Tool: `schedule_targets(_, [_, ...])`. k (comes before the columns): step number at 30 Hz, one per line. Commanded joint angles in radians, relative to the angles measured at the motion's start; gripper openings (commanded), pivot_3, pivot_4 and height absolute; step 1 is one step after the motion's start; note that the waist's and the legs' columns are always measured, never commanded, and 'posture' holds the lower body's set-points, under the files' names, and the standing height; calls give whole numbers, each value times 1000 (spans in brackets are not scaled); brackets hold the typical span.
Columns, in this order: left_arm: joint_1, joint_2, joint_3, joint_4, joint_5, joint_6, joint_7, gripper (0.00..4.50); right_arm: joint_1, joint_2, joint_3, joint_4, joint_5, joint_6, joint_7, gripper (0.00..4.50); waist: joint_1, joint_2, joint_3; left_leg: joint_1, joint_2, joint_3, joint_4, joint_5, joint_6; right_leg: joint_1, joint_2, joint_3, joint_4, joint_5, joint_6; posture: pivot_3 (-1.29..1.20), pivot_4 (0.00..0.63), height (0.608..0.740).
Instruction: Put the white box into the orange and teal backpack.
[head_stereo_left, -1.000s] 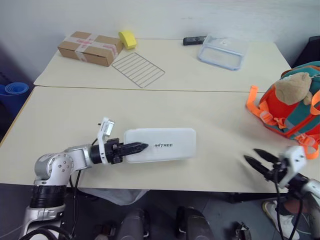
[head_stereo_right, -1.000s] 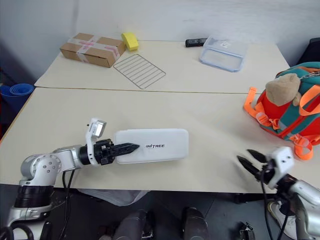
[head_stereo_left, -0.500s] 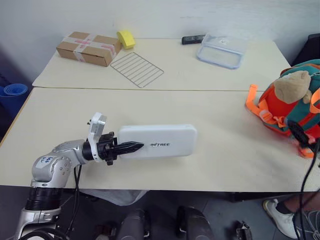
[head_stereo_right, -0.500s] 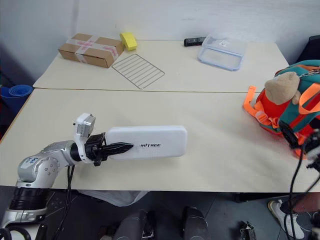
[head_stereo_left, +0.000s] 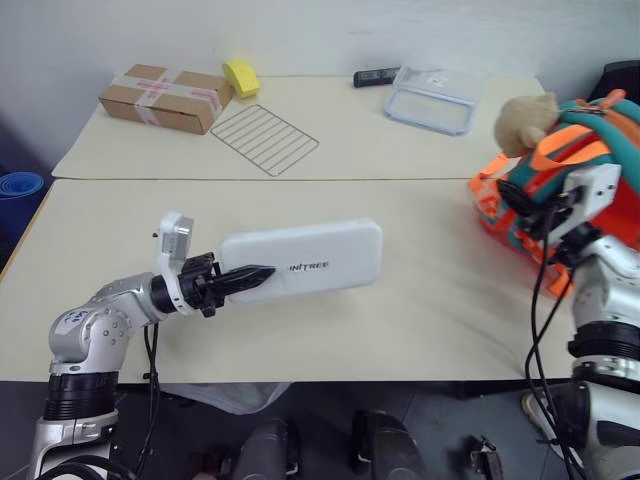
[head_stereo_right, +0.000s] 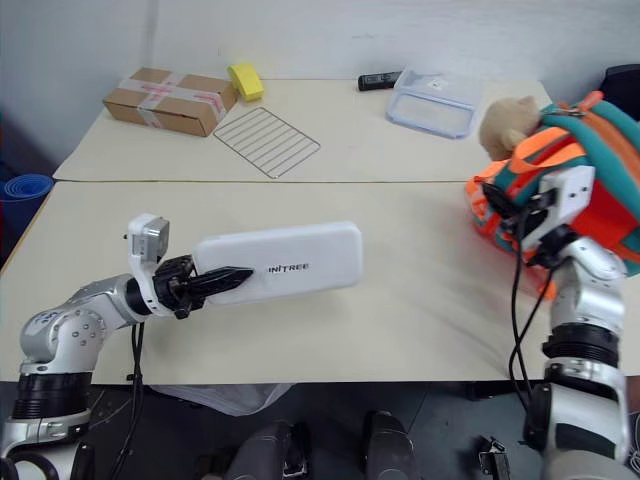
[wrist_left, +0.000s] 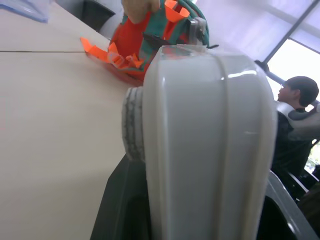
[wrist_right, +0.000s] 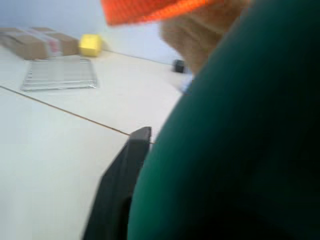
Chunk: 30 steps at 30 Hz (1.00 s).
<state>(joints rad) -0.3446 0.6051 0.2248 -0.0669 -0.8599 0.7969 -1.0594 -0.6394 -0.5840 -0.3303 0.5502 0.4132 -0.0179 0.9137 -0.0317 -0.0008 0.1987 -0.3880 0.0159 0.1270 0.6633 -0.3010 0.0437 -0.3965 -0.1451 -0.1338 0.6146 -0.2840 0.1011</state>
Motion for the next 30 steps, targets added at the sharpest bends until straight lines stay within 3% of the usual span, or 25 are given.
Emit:
schedule_targets(1, [21,17,68,-26,-42,4,17,1262,39,52,65,-254,91,115,30,19,1,0,0,0,0,0,0,0,0,0,0,0,0,0,0,0,150,740])
schedule_targets(5, [52,37,141,-10,-49,-2,44,1262,127,112,151,-617,284,380,4,19,2,1,0,-1,0,-2,0,0,0,-1,-1,0,1,0,0,0,150,740])
schedule_targets(8, [63,56,202,11,-51,-11,65,1262,202,84,182,-845,479,590,-5,19,2,1,1,-2,0,-3,0,-1,-1,-2,-1,0,1,0,0,0,150,740])
schedule_targets(12, [76,95,289,24,-73,-11,64,1262,326,-47,121,-1063,821,829,-50,19,10,0,1,-2,0,-4,-1,-3,-1,-2,-2,-1,-1,0,-1,0,150,740])
schedule_targets(15, [69,128,350,-1,-141,34,68,1262,418,-210,63,-1123,963,942,3,19,23,-1,1,-4,-1,-5,0,-7,1,-2,-3,-1,-5,0,-1,0,150,740])
schedule_targets(18, [34,147,392,-21,-229,78,80,1262,452,-282,13,-1088,965,950,7,19,31,-2,1,-4,-1,-5,0,-9,2,-1,-4,-1,-9,0,-1,0,150,740])
schedule_targets(22, [-63,129,316,-76,-271,92,90,1262,451,-285,54,-973,809,886,66,19,45,-6,1,-4,-1,-5,1,-12,-2,0,-3,-2,-10,0,0,0,150,740])
schedule_targets(30, [-257,60,72,-46,-119,-27,32,1262,446,-267,96,-939,721,854,136,19,56,-6,1,-4,-2,-2,1,-8,3,0,4,-2,-6,1,2,0,150,740])
